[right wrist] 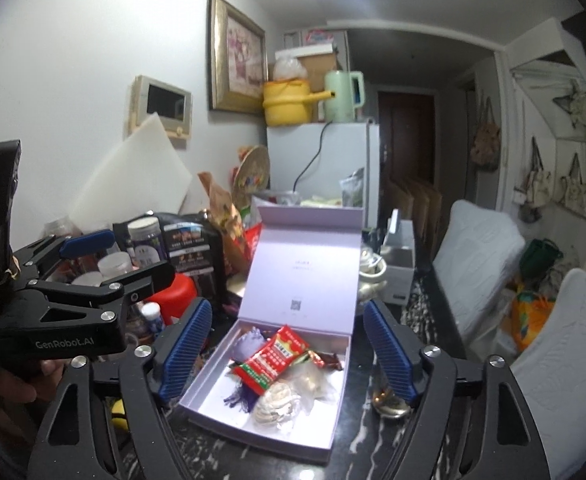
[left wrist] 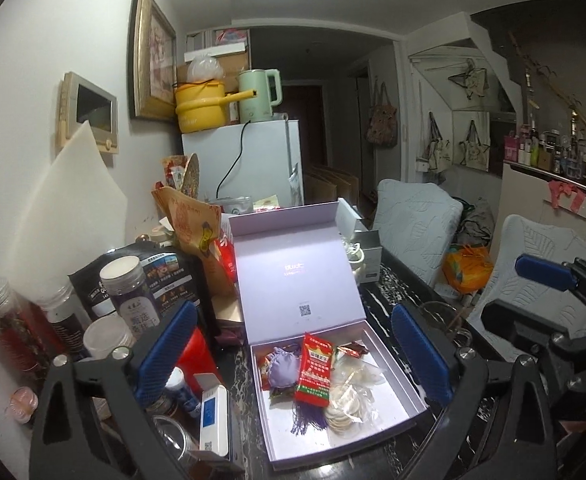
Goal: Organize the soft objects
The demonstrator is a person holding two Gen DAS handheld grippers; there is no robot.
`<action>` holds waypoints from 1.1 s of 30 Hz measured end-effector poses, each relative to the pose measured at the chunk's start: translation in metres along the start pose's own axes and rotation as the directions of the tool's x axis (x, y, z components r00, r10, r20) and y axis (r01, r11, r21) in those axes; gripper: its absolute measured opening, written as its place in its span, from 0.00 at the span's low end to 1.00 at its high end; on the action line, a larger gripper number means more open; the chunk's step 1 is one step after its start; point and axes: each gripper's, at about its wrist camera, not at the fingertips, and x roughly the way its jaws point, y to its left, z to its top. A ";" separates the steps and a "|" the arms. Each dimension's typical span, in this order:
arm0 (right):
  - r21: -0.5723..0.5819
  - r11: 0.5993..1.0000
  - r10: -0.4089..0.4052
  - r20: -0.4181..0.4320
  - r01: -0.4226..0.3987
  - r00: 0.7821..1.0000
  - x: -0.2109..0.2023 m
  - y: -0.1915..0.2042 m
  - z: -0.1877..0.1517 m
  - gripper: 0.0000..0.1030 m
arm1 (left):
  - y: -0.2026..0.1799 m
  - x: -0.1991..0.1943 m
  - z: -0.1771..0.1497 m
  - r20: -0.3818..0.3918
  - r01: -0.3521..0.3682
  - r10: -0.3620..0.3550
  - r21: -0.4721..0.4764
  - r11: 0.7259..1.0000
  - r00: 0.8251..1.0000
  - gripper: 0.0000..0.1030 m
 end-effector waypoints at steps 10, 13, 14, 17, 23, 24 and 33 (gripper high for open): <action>0.002 0.997 -0.083 0.011 0.083 0.996 -0.048 0.010 -0.025 0.83 | -0.007 -0.033 -0.031 -0.005 0.030 -0.030 -0.028 0.999 1.000 0.97; -0.003 0.994 -0.105 0.000 0.105 0.994 -0.056 0.013 -0.039 0.83 | -0.012 -0.039 -0.042 -0.016 0.039 -0.039 -0.033 0.999 0.999 0.97; -0.001 0.994 -0.105 -0.007 0.105 0.994 -0.058 0.014 -0.044 0.83 | -0.014 -0.041 -0.047 -0.023 0.041 -0.042 -0.033 0.999 0.999 0.97; 0.014 0.995 -0.099 -0.028 0.099 0.995 -0.062 0.015 -0.056 0.83 | -0.018 -0.043 -0.059 -0.044 0.048 -0.050 -0.035 0.998 0.998 0.97; 0.042 0.991 -0.122 -0.051 0.124 0.991 -0.071 0.013 -0.079 0.83 | -0.021 -0.042 -0.083 -0.092 0.066 -0.072 -0.067 0.996 0.993 0.97; 0.046 0.991 -0.122 -0.049 0.124 0.991 -0.072 0.013 -0.082 0.83 | -0.021 -0.041 -0.086 -0.102 0.069 -0.077 -0.073 0.995 0.992 0.97; 0.100 0.986 -0.125 -0.080 0.133 0.989 -0.073 0.002 -0.102 0.83 | -0.023 -0.035 -0.102 -0.138 0.093 -0.108 -0.109 0.990 0.985 0.97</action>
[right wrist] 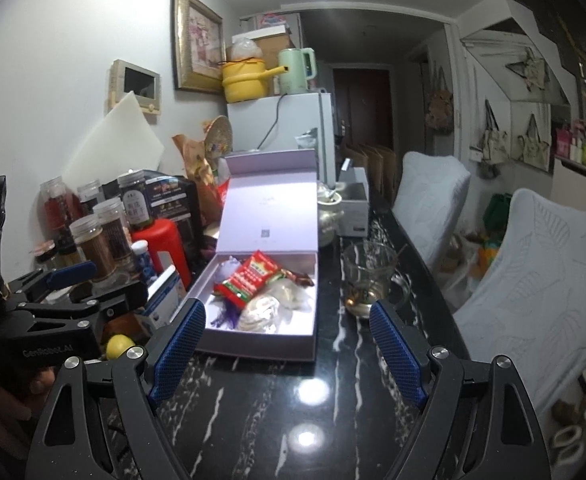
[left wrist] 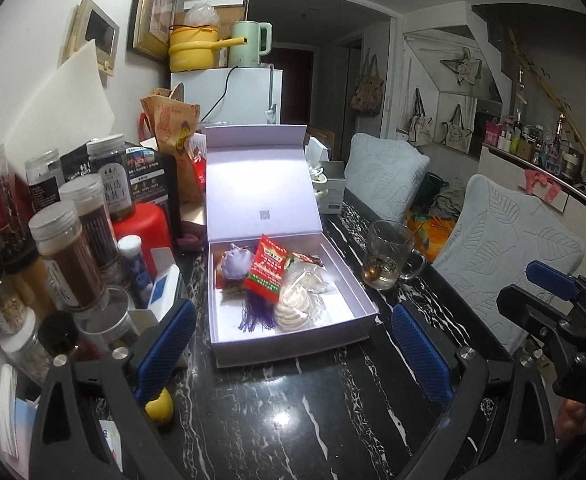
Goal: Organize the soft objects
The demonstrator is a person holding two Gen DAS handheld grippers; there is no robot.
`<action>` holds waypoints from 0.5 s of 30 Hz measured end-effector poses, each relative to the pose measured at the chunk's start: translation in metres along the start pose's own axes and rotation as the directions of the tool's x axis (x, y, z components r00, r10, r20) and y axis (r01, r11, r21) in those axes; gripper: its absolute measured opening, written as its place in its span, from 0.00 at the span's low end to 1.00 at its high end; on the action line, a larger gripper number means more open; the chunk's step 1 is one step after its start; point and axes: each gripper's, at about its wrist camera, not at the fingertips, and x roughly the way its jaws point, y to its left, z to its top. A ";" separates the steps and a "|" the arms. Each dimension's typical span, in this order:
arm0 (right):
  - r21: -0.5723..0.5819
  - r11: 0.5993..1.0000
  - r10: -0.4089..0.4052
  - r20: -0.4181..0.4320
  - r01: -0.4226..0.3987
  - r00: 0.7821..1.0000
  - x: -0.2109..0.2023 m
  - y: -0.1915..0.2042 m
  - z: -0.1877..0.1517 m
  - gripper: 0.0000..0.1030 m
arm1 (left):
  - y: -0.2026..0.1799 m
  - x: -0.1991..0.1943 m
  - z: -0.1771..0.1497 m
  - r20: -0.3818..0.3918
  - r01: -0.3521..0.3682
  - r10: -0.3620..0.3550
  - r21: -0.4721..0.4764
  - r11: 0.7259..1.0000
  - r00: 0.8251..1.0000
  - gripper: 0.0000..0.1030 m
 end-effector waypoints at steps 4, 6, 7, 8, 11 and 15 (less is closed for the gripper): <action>0.005 1.000 -0.015 -0.015 0.015 1.000 0.003 -0.003 -0.003 0.83 | -0.003 0.004 -0.003 -0.009 -0.001 0.001 0.009 1.000 1.000 0.97; 0.005 1.000 -0.019 -0.022 0.019 1.000 0.005 -0.004 -0.004 0.83 | -0.005 0.006 -0.004 -0.017 0.007 -0.007 0.011 1.000 1.000 0.97; 0.005 1.000 -0.020 -0.025 0.020 0.999 0.006 -0.005 -0.004 0.83 | -0.005 0.008 -0.004 -0.019 0.008 -0.008 0.011 1.000 1.000 0.97; 0.006 1.000 -0.021 -0.028 0.021 0.999 0.007 -0.005 -0.004 0.83 | -0.006 0.009 -0.004 -0.022 0.009 -0.009 0.012 1.000 1.000 0.97; 0.006 1.000 -0.024 -0.038 0.024 0.999 0.010 -0.007 -0.005 0.83 | -0.007 0.011 -0.005 -0.030 0.011 -0.011 0.014 1.000 1.000 0.97; 0.007 1.000 -0.026 -0.046 0.026 0.999 0.013 -0.008 -0.006 0.83 | -0.008 0.014 -0.005 -0.037 0.014 -0.013 0.018 1.000 0.999 0.97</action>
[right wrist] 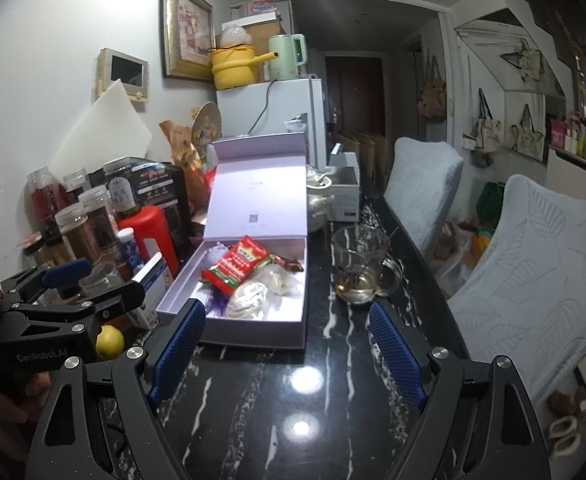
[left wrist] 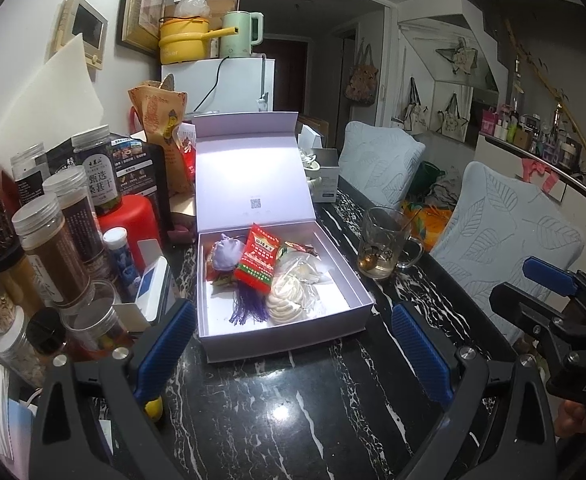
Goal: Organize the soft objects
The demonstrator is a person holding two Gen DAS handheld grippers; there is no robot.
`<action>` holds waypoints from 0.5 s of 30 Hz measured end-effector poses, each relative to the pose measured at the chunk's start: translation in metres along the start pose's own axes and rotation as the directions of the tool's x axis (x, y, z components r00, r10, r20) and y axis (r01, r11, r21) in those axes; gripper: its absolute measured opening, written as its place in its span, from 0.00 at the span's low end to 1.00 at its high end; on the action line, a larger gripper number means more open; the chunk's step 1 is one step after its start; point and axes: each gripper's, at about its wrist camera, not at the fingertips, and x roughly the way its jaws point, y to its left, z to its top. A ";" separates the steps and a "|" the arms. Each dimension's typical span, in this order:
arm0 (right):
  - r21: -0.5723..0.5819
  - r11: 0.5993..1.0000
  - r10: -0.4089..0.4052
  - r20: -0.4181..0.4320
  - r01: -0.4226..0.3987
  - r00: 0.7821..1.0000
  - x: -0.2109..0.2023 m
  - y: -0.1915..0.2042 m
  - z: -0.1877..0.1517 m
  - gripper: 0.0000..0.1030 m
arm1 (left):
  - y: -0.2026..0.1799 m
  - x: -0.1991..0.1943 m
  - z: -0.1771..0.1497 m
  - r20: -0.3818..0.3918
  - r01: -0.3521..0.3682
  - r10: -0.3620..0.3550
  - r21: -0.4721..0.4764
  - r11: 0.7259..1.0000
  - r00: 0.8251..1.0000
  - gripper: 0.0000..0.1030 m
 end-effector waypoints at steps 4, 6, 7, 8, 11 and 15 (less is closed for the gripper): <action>-0.001 1.000 0.000 -0.001 0.000 1.000 0.000 0.000 0.000 0.83 | -0.001 0.002 0.000 -0.006 0.005 -0.005 0.000 1.000 1.000 0.97; 0.000 1.000 0.000 -0.001 0.000 1.000 0.000 0.000 0.000 0.83 | -0.002 0.002 0.000 -0.008 0.006 -0.006 0.001 1.000 1.000 0.97; 0.000 1.000 0.000 -0.002 0.000 1.000 0.001 0.000 0.000 0.83 | -0.002 0.002 0.000 -0.008 0.006 -0.006 0.001 1.000 1.000 0.97; 0.000 1.000 0.000 -0.004 0.000 1.000 0.001 0.000 0.000 0.83 | -0.002 0.003 0.000 -0.009 0.007 -0.007 0.001 1.000 1.000 0.97; 0.001 1.000 -0.001 -0.009 0.001 1.000 0.004 -0.001 -0.002 0.83 | -0.002 0.003 0.000 -0.009 0.005 -0.005 0.001 1.000 1.000 0.97; 0.000 1.000 -0.002 -0.011 0.002 1.000 0.004 0.000 -0.002 0.83 | -0.003 0.003 0.000 -0.011 0.004 -0.004 0.002 1.000 1.000 0.97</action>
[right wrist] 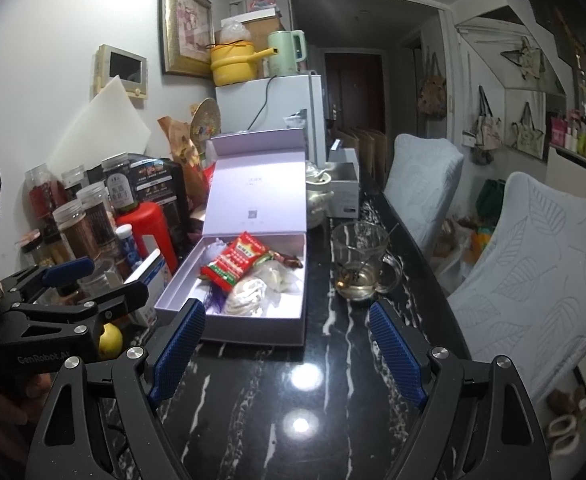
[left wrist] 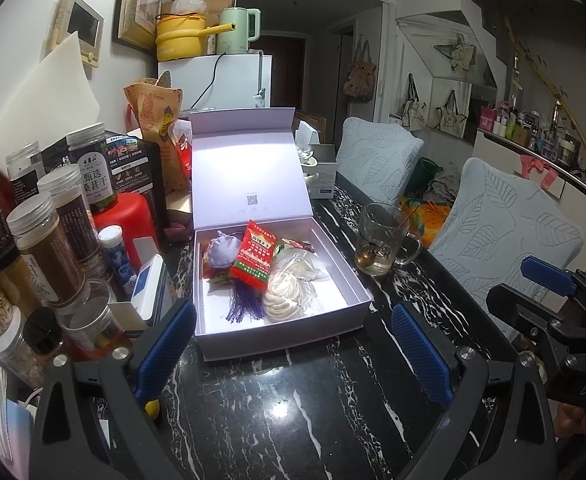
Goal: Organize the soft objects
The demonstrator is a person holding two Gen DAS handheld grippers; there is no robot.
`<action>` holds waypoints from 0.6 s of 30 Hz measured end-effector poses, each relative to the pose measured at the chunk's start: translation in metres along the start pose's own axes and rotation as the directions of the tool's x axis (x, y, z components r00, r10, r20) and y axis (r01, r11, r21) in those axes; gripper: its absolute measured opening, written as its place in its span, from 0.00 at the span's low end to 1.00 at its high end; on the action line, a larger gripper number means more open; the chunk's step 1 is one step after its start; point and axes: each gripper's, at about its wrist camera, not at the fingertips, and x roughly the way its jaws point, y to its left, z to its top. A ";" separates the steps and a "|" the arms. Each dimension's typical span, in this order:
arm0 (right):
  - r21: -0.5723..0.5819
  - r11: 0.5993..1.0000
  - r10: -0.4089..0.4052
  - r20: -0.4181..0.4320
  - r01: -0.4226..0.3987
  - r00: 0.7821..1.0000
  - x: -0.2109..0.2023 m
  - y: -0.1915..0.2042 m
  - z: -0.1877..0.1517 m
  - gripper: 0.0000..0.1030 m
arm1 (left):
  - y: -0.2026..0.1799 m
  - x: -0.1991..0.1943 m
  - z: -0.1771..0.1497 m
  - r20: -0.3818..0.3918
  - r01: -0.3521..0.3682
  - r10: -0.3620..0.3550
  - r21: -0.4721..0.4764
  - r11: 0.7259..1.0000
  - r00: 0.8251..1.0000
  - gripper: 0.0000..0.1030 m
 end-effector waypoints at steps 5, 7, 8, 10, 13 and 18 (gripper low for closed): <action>-0.001 1.000 -0.002 0.000 0.002 1.000 0.000 0.000 0.000 0.83 | 0.000 0.000 0.000 -0.003 -0.002 0.002 0.002 1.000 1.000 0.97; -0.002 1.000 -0.003 0.000 0.003 1.000 0.000 0.000 0.000 0.83 | 0.000 0.001 0.000 -0.004 0.000 0.000 0.000 1.000 1.000 0.97; -0.001 1.000 -0.004 0.000 0.004 1.000 0.000 0.000 0.000 0.83 | 0.000 0.000 0.000 -0.004 0.000 0.000 0.001 1.000 1.000 0.97; -0.001 1.000 -0.005 0.000 0.005 1.000 -0.001 -0.001 -0.001 0.83 | 0.000 0.001 0.001 -0.004 0.002 -0.002 0.002 1.000 1.000 0.97; -0.001 1.000 -0.007 0.000 0.007 1.000 -0.001 -0.001 -0.001 0.83 | -0.001 0.001 0.001 -0.007 0.004 -0.004 0.005 1.000 1.000 0.97; 0.002 1.000 -0.012 -0.001 0.012 1.000 -0.003 -0.003 -0.001 0.83 | -0.003 0.001 0.002 -0.017 0.013 -0.013 0.010 1.000 1.000 0.97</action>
